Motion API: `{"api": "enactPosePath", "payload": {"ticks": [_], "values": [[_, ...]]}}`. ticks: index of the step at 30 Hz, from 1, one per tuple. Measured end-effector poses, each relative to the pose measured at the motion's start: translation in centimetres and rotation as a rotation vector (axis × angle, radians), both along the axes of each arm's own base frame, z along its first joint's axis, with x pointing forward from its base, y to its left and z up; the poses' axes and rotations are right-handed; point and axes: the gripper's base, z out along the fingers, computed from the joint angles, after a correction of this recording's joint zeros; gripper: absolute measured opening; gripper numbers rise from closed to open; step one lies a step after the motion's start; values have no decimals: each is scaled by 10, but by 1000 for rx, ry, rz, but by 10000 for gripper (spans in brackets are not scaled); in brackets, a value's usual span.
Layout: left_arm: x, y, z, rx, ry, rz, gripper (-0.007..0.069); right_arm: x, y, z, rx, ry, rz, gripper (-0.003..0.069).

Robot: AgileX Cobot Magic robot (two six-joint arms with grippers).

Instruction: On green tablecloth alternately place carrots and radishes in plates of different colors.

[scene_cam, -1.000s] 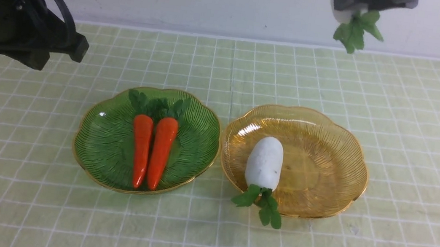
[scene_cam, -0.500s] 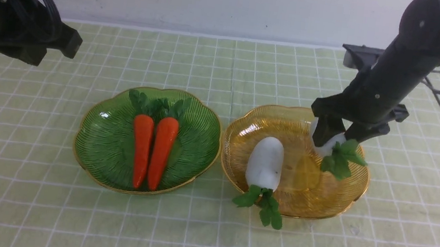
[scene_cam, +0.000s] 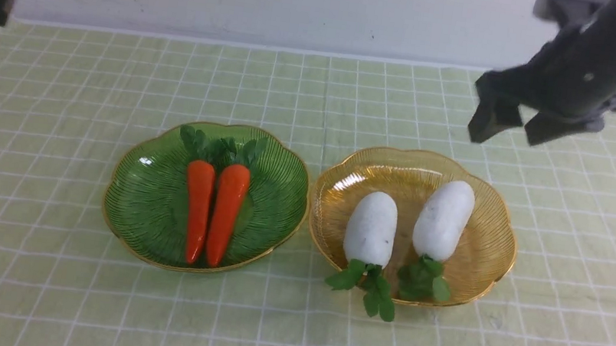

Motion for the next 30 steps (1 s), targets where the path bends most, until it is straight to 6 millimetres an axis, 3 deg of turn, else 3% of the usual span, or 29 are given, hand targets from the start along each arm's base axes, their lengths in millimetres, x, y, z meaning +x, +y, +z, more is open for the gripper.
{"api": "enactPosePath", "payload": {"ticks": [1, 2, 3, 4, 5, 6, 8, 11, 13, 14, 17, 19, 24, 28, 30], "values": [[-7, 2, 4, -4, -20, -4, -8, -11, -2, 12, 7, -30, -1, 413], [-20, 5, 9, -10, -53, -10, -8, -44, -10, 45, 29, -117, 0, 332], [-28, 7, 13, -12, -73, -14, -8, -62, -14, 59, 40, -159, 0, 270], [-30, 8, 13, -14, -77, -15, -8, -67, -15, 62, 42, -169, 0, 258], [-36, 10, 16, -16, -93, -16, -8, -86, -19, 76, 53, -213, 1, 206], [-47, 12, 19, -22, -114, -18, -8, -125, -28, 93, 70, -284, 3, 106], [-59, 16, 19, -26, -134, -20, -8, -168, -37, 103, 91, -372, 4, 39], [-74, 20, 10, -29, -135, -21, -8, -222, -52, 98, 132, -599, -14, -4], [-78, 21, -3, -23, -113, -22, -8, -257, -62, 84, 170, -797, -40, -12], [-79, 21, -6, -22, -109, -22, -8, -263, -64, 83, 185, -863, -53, -13], [-75, 19, -38, -13, -83, -30, -8, -317, -83, 35, 271, -1238, -135, -13], [-72, 18, -55, -12, -64, -37, -8, -332, -89, 4, 300, -1339, -164, -13], [-60, 13, -93, -11, -37, -49, -8, -337, -94, -50, 335, -1452, -211, -13], [-62, 12, -115, -41, -50, -47, -8, -335, -96, -60, 362, -1527, -249, -13], [-75, 16, -129, -73, -92, -37, -8, -334, -97, -63, 369, -1544, -259, -13]]}}
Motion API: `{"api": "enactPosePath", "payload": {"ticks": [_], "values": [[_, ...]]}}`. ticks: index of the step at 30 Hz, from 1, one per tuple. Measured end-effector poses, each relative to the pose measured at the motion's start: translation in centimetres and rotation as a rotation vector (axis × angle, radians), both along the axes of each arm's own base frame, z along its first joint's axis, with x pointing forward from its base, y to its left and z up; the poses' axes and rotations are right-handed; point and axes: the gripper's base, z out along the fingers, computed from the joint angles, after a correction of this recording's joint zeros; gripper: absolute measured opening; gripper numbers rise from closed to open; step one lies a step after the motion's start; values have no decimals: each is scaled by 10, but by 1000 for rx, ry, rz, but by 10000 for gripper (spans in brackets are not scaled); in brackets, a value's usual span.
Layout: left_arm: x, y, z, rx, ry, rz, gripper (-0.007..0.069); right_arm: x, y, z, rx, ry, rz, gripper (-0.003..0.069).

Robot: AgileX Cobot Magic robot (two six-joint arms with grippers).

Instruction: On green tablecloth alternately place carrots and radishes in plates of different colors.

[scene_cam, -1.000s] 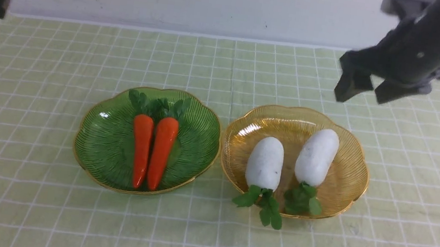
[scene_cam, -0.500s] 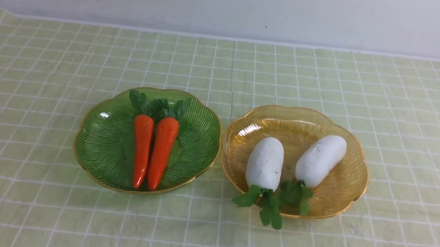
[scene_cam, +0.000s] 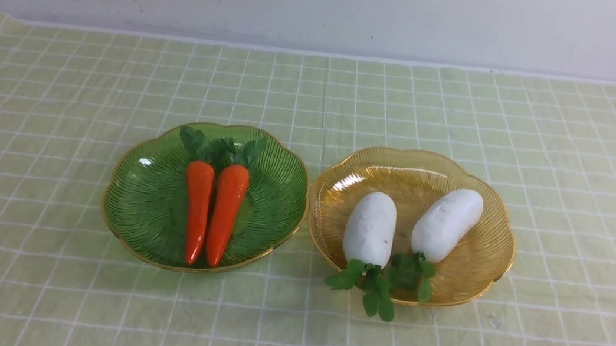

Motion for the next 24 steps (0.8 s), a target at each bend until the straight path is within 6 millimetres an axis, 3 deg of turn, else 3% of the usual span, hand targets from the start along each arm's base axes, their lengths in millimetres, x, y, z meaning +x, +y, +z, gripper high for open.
{"api": "enactPosePath", "payload": {"ticks": [5, 11, 17, 24], "values": [[-38, 10, -20, -83, -152, 14, -8, 2, 1, -3, -3, 29, 8, -13], [-69, 19, -39, -127, -296, 15, -8, 4, 2, -7, -18, 76, 18, -13], [-85, 23, -39, -152, -380, 13, -8, 4, 2, -7, -19, 80, 19, -13], [-85, 23, -42, -151, -378, 13, -8, 4, 2, -8, -20, 83, 20, -13]]}}
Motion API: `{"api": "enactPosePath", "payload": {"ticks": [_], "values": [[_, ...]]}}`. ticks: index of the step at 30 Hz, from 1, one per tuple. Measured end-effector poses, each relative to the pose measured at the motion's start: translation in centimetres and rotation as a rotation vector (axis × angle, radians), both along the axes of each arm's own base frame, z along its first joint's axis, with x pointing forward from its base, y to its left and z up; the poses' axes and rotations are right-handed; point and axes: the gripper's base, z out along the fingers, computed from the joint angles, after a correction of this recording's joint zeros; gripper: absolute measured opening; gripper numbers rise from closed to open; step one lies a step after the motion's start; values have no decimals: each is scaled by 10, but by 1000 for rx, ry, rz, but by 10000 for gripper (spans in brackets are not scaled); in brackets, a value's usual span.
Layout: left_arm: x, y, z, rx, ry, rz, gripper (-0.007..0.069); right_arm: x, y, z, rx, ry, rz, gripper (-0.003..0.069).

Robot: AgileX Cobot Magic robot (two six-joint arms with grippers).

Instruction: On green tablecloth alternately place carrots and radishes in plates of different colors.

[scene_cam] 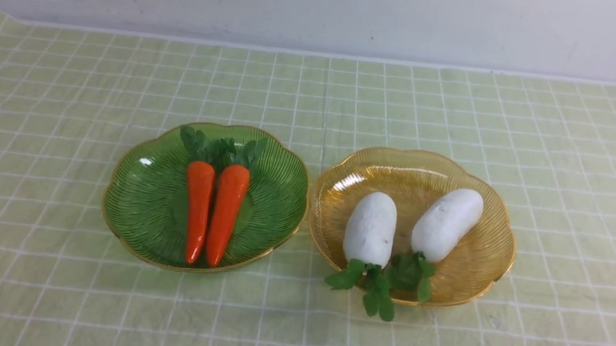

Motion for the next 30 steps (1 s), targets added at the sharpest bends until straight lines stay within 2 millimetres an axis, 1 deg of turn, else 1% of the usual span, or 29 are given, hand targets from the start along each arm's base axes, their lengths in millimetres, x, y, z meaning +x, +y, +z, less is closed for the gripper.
{"api": "enactPosePath", "payload": {"ticks": [6, 9, 11, 13, 14, 15, 16, 17, 19, 20, 21, 22, 24, 25, 26, 30], "values": [[0, 0, 1, 2, -9, 2, -8, 0, 0, 0, -1, 0, 0, -13], [2, 0, 2, -4, -48, 0, -8, 0, 0, 0, -1, 0, 0, -13], [4, -1, -1, 7, -69, -1, -8, 0, 0, 0, -1, 0, 0, -13], [9, -3, -11, 22, -109, 9, -8, 0, 0, 0, -1, 0, 0, -13], [14, -5, -24, 36, -125, 30, -8, 0, 0, 0, -1, 0, 0, -13], [15, -5, -26, 37, -125, 39, -8, 0, 0, 0, -1, 0, 0, -13], [21, -6, -42, 43, -121, 65, -8, 0, 0, 0, -1, 0, 0, -13], [23, -6, -47, 45, -110, 74, -8, 0, 0, 0, -1, 0, 0, -13], [33, -5, -77, 62, -68, 128, -8, 0, 0, 0, -1, 0, 0, -13], [34, -5, -79, 63, -68, 131, -8, 0, 0, 0, -1, 0, 0, -13], [36, -5, -89, 72, -46, 145, -8, 0, 0, 0, -1, 1, 0, -13], [38, -4, -103, 88, -14, 156, -8, 0, 0, 0, -1, 0, 0, -13], [40, -4, -119, 103, 30, 158, -8, 0, 0, 0, -1, 0, 0, -13], [40, -4, -122, 106, 38, 157, -8, 0, 0, 0, -1, 0, 0, -13], [40, -3, -130, 115, 64, 158, -8, 0, 0, 0, -1, 0, 0, -13], [40, -3, -131, 119, 63, 157, -8, 0, 0, 0, -1, 0, 0, -13]]}}
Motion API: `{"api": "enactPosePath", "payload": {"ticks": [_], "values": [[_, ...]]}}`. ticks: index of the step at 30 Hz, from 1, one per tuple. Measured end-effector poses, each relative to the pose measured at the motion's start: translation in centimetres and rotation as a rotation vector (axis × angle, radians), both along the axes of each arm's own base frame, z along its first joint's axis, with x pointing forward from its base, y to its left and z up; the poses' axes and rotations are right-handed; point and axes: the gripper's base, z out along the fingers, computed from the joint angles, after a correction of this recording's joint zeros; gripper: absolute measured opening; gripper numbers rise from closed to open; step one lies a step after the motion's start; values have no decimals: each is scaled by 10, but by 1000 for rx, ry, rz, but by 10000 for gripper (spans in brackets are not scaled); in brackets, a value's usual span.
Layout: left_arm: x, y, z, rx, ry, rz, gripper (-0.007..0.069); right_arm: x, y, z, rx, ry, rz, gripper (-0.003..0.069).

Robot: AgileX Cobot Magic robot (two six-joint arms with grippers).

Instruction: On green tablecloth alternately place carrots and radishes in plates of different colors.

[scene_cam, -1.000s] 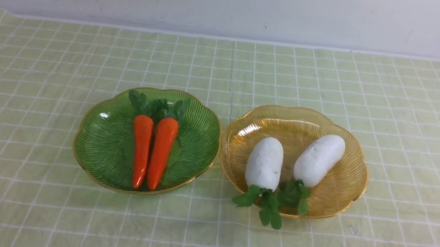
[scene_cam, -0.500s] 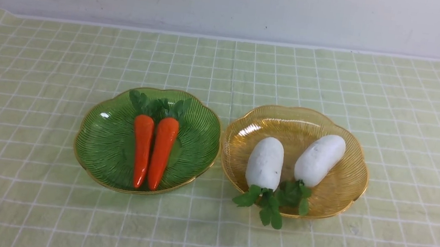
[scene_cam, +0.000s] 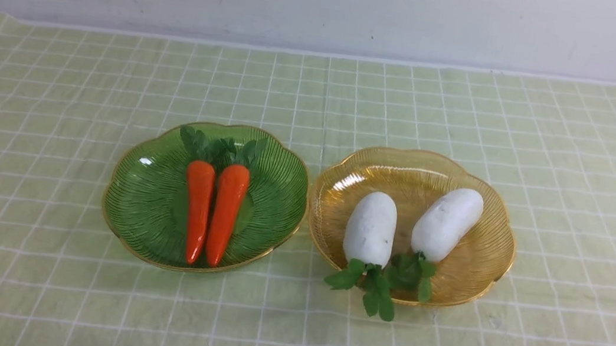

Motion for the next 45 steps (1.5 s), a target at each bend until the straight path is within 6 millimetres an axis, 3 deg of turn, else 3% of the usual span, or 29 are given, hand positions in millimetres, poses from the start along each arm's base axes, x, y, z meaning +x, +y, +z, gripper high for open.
{"api": "enactPosePath", "payload": {"ticks": [33, 39, 45], "values": [[0, 0, 0, 6, 0, -1, -8, 1, 0, -1, -28, -1, -13, -13], [0, 0, 0, 6, 0, -1, -8, 9, 5, -24, -240, 68, -66, -13], [0, 0, 0, 6, 0, -2, -8, 21, 8, -65, -318, 273, -45, -13]]}}
